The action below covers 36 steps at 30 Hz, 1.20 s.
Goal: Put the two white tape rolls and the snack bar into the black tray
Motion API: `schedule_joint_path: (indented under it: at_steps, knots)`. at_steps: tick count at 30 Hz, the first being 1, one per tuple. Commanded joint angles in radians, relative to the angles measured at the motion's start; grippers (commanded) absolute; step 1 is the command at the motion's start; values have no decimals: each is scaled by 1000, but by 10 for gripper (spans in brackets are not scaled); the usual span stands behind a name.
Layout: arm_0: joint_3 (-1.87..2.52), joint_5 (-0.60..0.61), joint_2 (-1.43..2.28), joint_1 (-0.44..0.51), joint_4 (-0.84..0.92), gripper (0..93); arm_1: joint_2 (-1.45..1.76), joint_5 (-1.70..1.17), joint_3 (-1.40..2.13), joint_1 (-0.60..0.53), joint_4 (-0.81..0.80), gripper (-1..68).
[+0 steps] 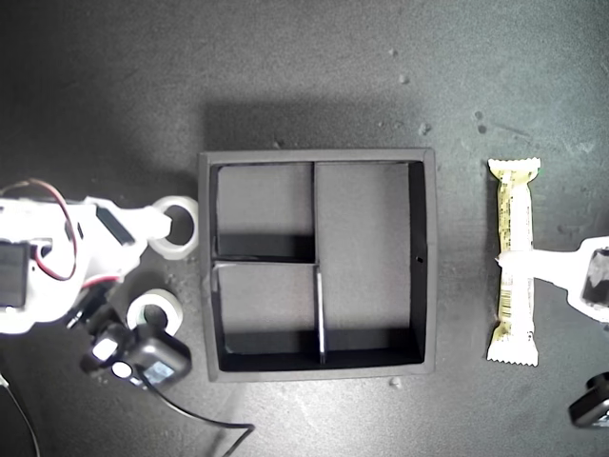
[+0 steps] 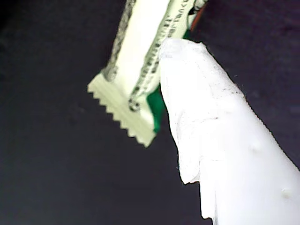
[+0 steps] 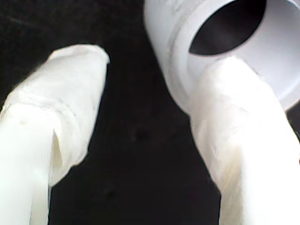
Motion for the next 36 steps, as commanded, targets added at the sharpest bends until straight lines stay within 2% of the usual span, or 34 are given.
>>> schedule_joint_path:
  at_steps: [1,16,24,31,34,36]
  knots:
    - [-32,14,-40,2,-48,145,-9,15,15,-20,6,246]
    - [-63,32,92,32,-34,130,-20,60,114,-37,-41,231]
    - [-98,54,-81,14,-112,139,-20,69,109,-52,-44,227]
    - [-172,26,-236,-17,-80,141,-21,63,132,-69,-38,240]
    - [-181,-8,-308,-54,-75,109,-21,38,166,-74,-32,255]
    - [-190,-35,-345,-81,-69,40,-21,23,193,-72,-46,270]
